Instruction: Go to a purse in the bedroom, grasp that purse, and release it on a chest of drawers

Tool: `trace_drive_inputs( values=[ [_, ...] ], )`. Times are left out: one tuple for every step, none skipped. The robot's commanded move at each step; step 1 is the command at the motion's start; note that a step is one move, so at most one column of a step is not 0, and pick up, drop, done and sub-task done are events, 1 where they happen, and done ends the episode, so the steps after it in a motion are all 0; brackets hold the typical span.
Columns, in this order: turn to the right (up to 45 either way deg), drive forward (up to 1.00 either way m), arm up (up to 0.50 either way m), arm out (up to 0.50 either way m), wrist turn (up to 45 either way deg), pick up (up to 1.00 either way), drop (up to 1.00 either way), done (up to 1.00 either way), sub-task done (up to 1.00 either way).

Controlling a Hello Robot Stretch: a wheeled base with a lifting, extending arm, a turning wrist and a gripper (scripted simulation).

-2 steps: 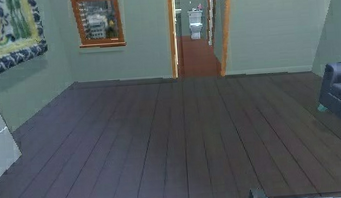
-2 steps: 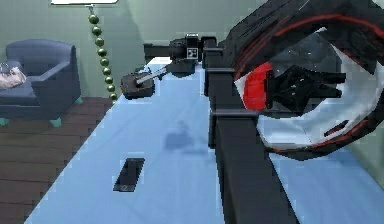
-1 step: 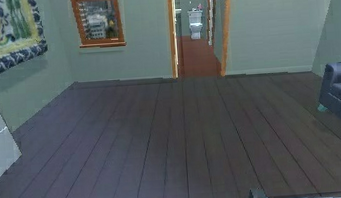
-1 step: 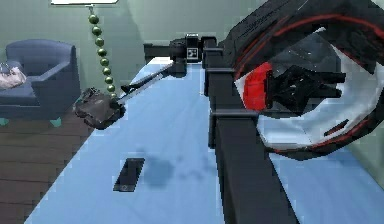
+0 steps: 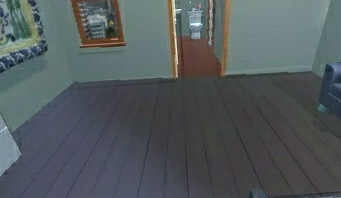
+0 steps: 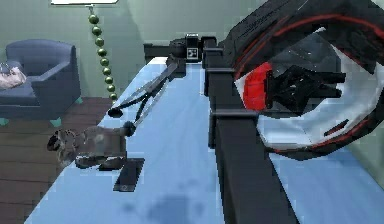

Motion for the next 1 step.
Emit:
trace_drive_inputs(
  values=[
    [0.0, 0.00, 0.00, -0.46, 0.0, 0.00, 0.00, 0.00, 0.00]
  ],
)
